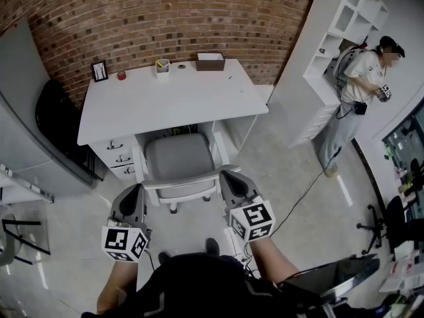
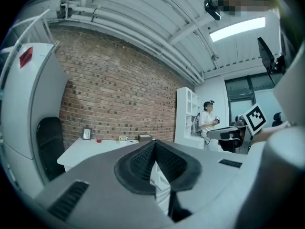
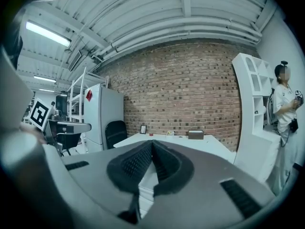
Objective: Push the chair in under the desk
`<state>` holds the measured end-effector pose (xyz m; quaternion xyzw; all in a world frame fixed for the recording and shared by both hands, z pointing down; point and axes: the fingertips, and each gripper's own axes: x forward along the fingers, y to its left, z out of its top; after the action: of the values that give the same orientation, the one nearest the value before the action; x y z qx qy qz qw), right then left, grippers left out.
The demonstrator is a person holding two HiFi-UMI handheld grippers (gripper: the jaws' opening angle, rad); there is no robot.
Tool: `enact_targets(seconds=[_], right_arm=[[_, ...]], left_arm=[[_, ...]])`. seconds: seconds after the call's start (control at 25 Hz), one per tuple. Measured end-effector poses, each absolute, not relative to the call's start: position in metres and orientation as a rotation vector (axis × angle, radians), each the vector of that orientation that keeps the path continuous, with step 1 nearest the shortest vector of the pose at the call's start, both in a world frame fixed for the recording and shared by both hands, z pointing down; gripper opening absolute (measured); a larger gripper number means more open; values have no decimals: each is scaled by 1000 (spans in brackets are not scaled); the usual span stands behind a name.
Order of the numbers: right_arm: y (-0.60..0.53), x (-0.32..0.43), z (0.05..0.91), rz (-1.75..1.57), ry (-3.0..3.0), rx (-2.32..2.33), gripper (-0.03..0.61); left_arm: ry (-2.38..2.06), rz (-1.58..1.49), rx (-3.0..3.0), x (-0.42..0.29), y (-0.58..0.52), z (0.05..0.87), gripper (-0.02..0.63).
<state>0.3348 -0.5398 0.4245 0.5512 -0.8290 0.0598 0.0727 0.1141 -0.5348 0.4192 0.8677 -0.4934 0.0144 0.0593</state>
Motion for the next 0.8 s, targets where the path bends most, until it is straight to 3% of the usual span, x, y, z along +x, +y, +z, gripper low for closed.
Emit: enact_targets(seconds=[0.8], right_arm=[[-549,341,423,152,-2472,1692,8]], left_arm=[[-1528,75,2687,123,-535,413,8]])
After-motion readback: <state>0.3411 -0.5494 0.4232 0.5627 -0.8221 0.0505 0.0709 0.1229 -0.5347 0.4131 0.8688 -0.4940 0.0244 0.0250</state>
